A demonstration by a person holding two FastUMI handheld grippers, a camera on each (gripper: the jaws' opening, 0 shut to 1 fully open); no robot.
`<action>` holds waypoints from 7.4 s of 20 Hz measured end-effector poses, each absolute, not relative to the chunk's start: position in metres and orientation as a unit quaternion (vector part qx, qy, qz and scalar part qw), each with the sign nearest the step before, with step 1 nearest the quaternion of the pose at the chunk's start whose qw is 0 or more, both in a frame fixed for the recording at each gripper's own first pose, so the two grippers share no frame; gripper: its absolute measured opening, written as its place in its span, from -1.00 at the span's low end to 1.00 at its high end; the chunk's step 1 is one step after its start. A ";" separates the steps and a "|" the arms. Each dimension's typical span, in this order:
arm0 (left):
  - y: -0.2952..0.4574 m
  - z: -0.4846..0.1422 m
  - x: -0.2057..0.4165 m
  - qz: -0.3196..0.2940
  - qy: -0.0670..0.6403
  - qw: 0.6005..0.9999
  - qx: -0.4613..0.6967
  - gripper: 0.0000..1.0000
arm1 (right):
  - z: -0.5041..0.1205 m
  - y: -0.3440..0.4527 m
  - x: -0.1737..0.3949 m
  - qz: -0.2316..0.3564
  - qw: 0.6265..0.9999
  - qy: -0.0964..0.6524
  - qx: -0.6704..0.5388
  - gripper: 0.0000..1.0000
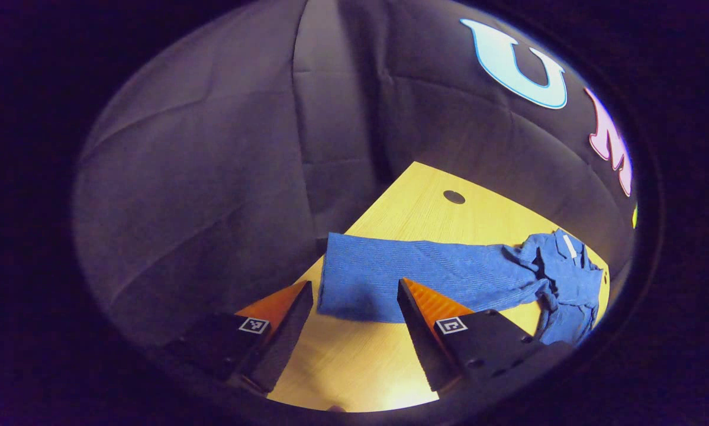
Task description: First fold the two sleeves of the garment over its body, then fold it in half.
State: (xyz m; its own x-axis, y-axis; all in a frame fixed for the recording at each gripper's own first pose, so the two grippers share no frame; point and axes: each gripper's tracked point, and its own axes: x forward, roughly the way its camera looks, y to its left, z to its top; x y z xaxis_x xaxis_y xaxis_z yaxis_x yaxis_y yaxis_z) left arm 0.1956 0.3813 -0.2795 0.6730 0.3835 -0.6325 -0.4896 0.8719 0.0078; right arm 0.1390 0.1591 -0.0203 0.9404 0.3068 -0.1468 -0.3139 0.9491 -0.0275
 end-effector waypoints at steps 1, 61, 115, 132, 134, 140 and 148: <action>0.384 -0.282 0.200 0.240 0.332 0.909 -0.079 0.69 | -0.018 0.149 0.138 0.149 0.986 0.071 -0.027 0.91; -0.212 -0.249 0.369 -0.289 0.349 0.879 -0.146 -0.11 | -0.123 -0.049 0.132 0.074 0.973 0.210 0.054 0.92; 0.065 -0.343 0.024 0.013 0.633 0.773 0.030 0.00 | -0.350 -0.001 0.024 0.048 0.779 0.622 -0.062 0.14; 0.039 -0.265 0.047 -0.105 0.575 0.808 -0.077 -1.00 | -0.235 0.087 0.047 0.097 0.820 0.561 0.058 -0.85; 0.031 -0.234 0.064 -0.127 0.552 0.819 -0.095 -1.00 | -0.202 0.098 0.068 0.107 0.838 0.531 0.059 -0.85; 0.043 -0.154 0.124 -0.155 0.504 0.845 -0.083 -1.00 | -0.116 0.127 0.150 0.113 0.887 0.442 0.072 -0.86; 0.048 -0.102 0.274 -0.085 0.467 0.866 -0.154 -1.00 | -0.075 0.147 0.327 0.145 0.900 0.402 0.083 -0.86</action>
State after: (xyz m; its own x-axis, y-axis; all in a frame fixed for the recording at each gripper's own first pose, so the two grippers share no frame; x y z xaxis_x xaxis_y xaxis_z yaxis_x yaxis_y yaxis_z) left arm 0.2745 0.0482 -0.1023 0.5490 -0.2913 -0.7834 0.0034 0.9381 -0.3464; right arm 0.3271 0.1468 -0.0748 0.6337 0.3290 -0.7001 -0.1946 0.9437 0.2674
